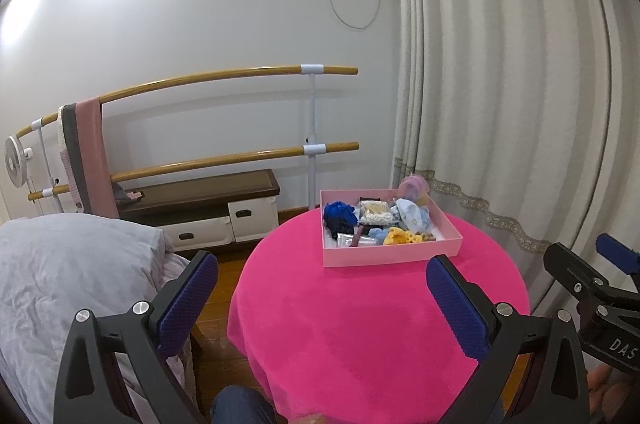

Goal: Organize soft objects

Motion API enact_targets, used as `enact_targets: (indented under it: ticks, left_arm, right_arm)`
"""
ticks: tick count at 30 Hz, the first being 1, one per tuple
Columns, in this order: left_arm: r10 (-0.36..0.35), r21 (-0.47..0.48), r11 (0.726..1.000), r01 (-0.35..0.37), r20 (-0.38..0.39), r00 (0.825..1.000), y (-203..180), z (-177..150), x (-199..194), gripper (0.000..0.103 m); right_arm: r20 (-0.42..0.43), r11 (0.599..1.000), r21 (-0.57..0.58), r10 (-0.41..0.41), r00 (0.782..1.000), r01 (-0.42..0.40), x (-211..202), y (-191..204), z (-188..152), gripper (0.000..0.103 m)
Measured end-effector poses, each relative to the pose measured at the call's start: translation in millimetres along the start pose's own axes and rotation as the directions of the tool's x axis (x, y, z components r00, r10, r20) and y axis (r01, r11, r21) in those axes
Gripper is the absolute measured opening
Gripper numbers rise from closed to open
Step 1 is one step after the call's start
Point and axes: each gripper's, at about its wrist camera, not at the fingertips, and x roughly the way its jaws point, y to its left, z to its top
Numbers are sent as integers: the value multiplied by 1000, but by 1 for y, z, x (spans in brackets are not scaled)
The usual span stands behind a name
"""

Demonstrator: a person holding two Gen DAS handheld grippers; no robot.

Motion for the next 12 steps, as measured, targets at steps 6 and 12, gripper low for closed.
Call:
enact_targets:
  ticks: [6, 12]
  left_arm:
    - [-3, -1, 1000, 3, 10, 1000, -2, -1, -1, 103]
    - [-13, -10, 1000, 13, 16, 1000, -4, -4, -1, 103]
  right_arm:
    - [0, 1000, -1, 1, 1000, -1, 0, 0, 0, 103]
    - [-1, 1000, 0, 0, 1000, 0, -1, 1, 0, 103]
